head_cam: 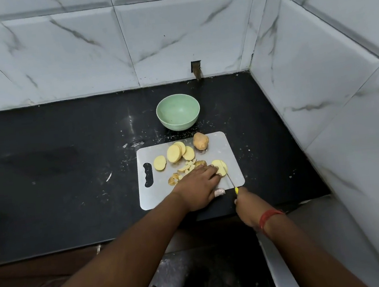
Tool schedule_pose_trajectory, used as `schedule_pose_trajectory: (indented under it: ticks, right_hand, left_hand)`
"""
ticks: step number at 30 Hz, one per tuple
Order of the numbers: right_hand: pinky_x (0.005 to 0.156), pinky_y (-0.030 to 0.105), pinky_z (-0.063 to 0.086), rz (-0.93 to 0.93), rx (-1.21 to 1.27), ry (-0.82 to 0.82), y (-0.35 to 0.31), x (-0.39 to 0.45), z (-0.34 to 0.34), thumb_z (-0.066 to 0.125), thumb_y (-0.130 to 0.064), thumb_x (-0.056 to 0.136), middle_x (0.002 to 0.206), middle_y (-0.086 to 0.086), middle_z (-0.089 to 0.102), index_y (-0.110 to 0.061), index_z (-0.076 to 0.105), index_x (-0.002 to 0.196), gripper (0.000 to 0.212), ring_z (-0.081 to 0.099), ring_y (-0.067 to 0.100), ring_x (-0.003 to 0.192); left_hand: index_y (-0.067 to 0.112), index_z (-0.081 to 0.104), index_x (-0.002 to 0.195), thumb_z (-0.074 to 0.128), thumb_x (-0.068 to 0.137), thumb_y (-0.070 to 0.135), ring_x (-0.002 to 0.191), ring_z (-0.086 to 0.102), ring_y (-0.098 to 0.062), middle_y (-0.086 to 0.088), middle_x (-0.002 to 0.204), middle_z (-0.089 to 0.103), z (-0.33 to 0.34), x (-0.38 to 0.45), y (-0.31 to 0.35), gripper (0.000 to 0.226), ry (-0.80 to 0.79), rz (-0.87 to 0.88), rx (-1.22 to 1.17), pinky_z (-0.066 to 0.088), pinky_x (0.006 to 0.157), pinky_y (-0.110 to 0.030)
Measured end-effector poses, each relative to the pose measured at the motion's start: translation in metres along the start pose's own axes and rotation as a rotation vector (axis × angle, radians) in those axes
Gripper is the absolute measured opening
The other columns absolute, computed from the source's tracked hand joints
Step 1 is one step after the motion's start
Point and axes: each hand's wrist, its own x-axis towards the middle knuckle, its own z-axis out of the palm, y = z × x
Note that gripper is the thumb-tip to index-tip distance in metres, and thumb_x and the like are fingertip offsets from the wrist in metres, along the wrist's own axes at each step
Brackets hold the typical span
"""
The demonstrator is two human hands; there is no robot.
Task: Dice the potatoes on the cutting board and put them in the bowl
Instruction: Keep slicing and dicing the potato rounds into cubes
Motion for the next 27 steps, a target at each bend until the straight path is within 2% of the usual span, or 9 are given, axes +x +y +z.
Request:
schedule_pose_trajectory:
  ticks: [3, 6, 13, 16, 17, 20, 22, 25, 27]
  right_hand:
    - [0.082, 0.031, 0.044, 0.011, 0.020, -0.040, 0.013, -0.017, 0.009, 0.041, -0.009, 0.098, 0.116, 0.015, 0.061, -0.006, 0.041, 0.115, 0.018, 0.062, 0.026, 0.105]
    - [0.078, 0.027, 0.039, -0.001, 0.089, 0.013, 0.016, -0.024, 0.001, 0.041, -0.013, 0.100, 0.109, 0.012, 0.061, -0.010, 0.042, 0.105, 0.005, 0.060, 0.023, 0.098]
    - [0.068, 0.029, 0.038, -0.042, 0.011, 0.088, -0.011, 0.001, -0.019, 0.043, -0.014, 0.100, 0.088, 0.006, 0.054, -0.005, 0.046, 0.117, 0.019, 0.054, 0.020, 0.079]
    - [0.068, 0.030, 0.039, -0.019, 0.007, 0.057, -0.024, 0.006, -0.027, 0.041, -0.014, 0.100, 0.109, 0.013, 0.059, -0.006, 0.046, 0.122, 0.024, 0.055, 0.023, 0.086]
    - [0.067, 0.030, 0.039, -0.022, -0.001, 0.043, -0.027, 0.006, -0.030, 0.040, -0.013, 0.100, 0.110, 0.013, 0.058, -0.006, 0.045, 0.124, 0.026, 0.054, 0.022, 0.084]
    - [0.053, 0.026, 0.034, -0.016, 0.000, 0.000, -0.033, 0.005, -0.032, 0.038, -0.008, 0.099, 0.086, 0.006, 0.048, -0.005, 0.044, 0.126, 0.028, 0.044, 0.014, 0.066]
    - [0.049, 0.025, 0.032, 0.013, 0.015, -0.012, -0.036, 0.010, -0.031, 0.039, -0.007, 0.098, 0.078, 0.004, 0.044, -0.004, 0.045, 0.126, 0.029, 0.043, 0.014, 0.063]
    - [0.052, 0.027, 0.035, 0.038, 0.004, -0.012, -0.035, 0.010, -0.027, 0.040, -0.007, 0.097, 0.082, 0.007, 0.048, -0.004, 0.045, 0.126, 0.029, 0.047, 0.017, 0.066]
    - [0.067, 0.030, 0.042, 0.018, 0.008, 0.004, -0.027, 0.008, -0.019, 0.041, -0.010, 0.097, 0.101, 0.015, 0.058, -0.003, 0.047, 0.125, 0.029, 0.056, 0.026, 0.083]
  left_hand:
    - [0.007, 0.050, 0.145, 0.044, 0.106, 0.045, 0.141, 0.040, -0.036, -0.020, 0.151, 0.045, 0.003, 0.000, 0.000, 0.055, 0.008, -0.011, -0.024, 0.021, 0.125, -0.047]
    - [0.007, 0.052, 0.144, 0.046, 0.106, 0.043, 0.139, 0.043, -0.036, -0.020, 0.147, 0.049, 0.004, 0.001, 0.000, 0.053, 0.013, -0.011, -0.044, 0.023, 0.124, -0.048]
    - [0.007, 0.058, 0.138, 0.047, 0.105, 0.041, 0.122, 0.053, -0.035, -0.015, 0.128, 0.056, -0.001, 0.002, -0.001, 0.049, 0.023, -0.018, -0.127, 0.026, 0.121, -0.046]
    - [0.006, 0.059, 0.138, 0.047, 0.105, 0.041, 0.119, 0.054, -0.035, -0.015, 0.126, 0.056, -0.002, 0.002, -0.001, 0.049, 0.020, -0.019, -0.146, 0.028, 0.118, -0.044]
    - [0.006, 0.059, 0.137, 0.044, 0.105, 0.042, 0.118, 0.054, -0.035, -0.015, 0.125, 0.057, -0.003, 0.002, -0.002, 0.051, 0.016, -0.021, -0.147, 0.029, 0.117, -0.044]
    - [0.004, 0.062, 0.133, 0.032, 0.102, 0.049, 0.112, 0.057, -0.036, -0.016, 0.121, 0.059, -0.004, 0.001, -0.002, 0.062, 0.017, -0.012, -0.142, 0.035, 0.112, -0.044]
    - [0.004, 0.062, 0.134, 0.035, 0.102, 0.045, 0.113, 0.057, -0.037, -0.017, 0.122, 0.059, -0.003, 0.001, -0.002, 0.058, 0.024, -0.010, -0.150, 0.036, 0.112, -0.046]
    - [0.006, 0.059, 0.138, 0.044, 0.105, 0.037, 0.119, 0.054, -0.037, -0.016, 0.129, 0.056, 0.000, 0.001, -0.003, 0.048, 0.025, -0.026, -0.167, 0.031, 0.114, -0.043]
    - [0.007, 0.056, 0.142, 0.043, 0.107, 0.037, 0.123, 0.051, -0.036, -0.015, 0.134, 0.054, -0.001, 0.002, -0.002, 0.047, 0.017, -0.041, -0.166, 0.027, 0.115, -0.041]
